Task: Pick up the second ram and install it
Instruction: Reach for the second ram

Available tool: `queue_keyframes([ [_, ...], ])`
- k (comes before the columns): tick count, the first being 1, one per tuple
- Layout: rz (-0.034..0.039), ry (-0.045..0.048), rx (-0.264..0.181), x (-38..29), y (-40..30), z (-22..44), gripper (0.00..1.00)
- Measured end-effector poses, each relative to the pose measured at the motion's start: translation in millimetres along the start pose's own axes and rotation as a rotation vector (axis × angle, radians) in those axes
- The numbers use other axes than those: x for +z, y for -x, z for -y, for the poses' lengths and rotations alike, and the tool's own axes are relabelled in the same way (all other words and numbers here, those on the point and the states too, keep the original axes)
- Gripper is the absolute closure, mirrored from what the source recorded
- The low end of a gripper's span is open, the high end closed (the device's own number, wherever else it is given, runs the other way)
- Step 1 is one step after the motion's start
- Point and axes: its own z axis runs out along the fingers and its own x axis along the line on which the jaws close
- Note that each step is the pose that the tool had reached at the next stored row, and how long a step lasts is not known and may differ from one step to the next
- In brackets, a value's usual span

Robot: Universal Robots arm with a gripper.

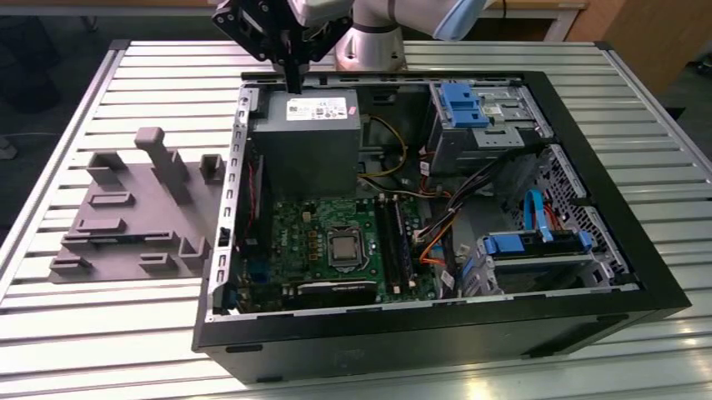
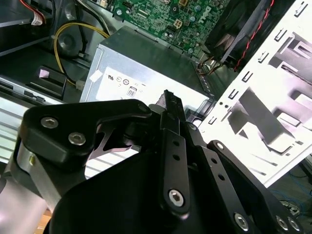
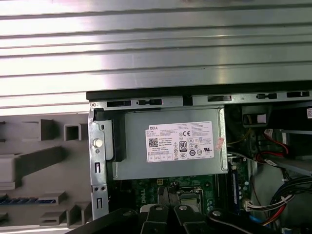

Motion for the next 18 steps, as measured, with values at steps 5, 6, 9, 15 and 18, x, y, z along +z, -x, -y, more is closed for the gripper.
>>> queue_keyframes([
  [5,-0.0002,0.0,0.0,0.2,-1.1,0.1,0.89],
  [6,-0.0002,0.0,0.0,0.2,-1.4,0.1,0.89],
  [9,-0.0002,0.0,0.0,0.3,-2.0,0.2,0.89],
  [15,-0.0003,0.0,0.0,0.5,-3.5,0.3,0.89],
  [18,-0.0003,0.0,0.0,0.5,-3.9,0.3,0.89],
])
